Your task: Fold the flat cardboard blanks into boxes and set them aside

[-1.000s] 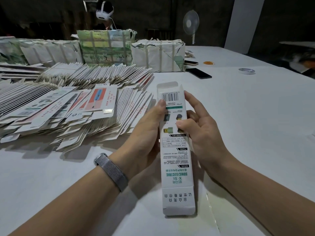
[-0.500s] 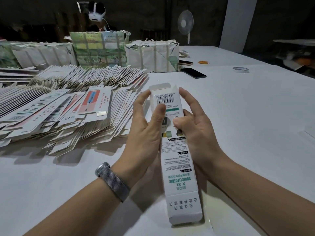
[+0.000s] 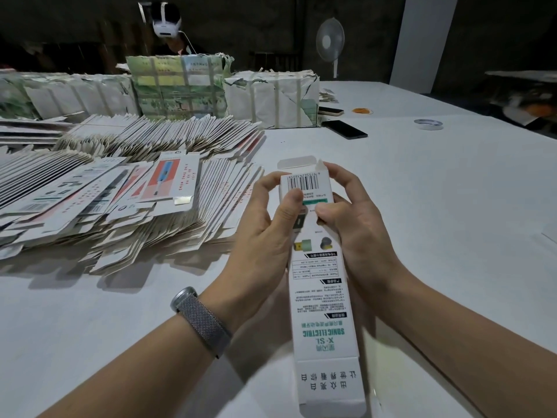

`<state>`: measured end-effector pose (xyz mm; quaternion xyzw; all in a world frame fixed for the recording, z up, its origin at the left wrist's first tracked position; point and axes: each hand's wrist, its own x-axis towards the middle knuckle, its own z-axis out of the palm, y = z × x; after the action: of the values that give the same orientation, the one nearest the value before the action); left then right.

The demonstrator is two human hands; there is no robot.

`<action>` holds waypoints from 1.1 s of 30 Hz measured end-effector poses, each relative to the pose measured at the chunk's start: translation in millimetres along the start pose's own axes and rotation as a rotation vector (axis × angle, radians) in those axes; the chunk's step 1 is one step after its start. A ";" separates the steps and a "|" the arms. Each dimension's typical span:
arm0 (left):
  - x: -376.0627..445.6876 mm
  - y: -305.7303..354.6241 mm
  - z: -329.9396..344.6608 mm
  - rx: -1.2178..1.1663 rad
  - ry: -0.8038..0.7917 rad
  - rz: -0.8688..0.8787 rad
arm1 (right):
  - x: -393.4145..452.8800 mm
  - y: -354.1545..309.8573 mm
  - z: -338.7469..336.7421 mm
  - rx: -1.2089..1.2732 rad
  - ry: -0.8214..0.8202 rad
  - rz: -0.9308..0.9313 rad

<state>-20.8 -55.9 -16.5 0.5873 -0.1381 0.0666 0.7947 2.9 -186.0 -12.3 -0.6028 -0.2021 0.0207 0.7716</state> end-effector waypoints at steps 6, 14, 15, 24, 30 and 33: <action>-0.1 -2.0 0.6 0.058 0.004 0.009 | 0.4 0.3 -1.6 -0.057 0.018 -0.010; -0.8 -5.7 0.8 0.123 -0.038 0.015 | 3.2 1.6 -0.7 -0.020 0.052 -0.052; -0.8 -5.3 0.9 0.129 -0.034 0.008 | 3.6 2.4 -1.2 -0.030 0.062 -0.056; -0.5 -8.2 0.2 0.203 0.022 0.015 | 7.4 7.5 -6.3 -0.010 0.078 -0.089; 1.4 -12.8 -3.8 0.233 0.048 0.001 | 8.7 10.3 -7.4 -0.047 0.053 -0.060; 1.9 -15.9 -2.5 0.164 0.061 -0.048 | 9.0 9.7 -7.6 -0.052 0.043 -0.053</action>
<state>-14.4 -58.4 -31.2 0.6513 -0.0938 0.0767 0.7491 15.8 -187.9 -20.3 -0.6175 -0.2018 -0.0180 0.7601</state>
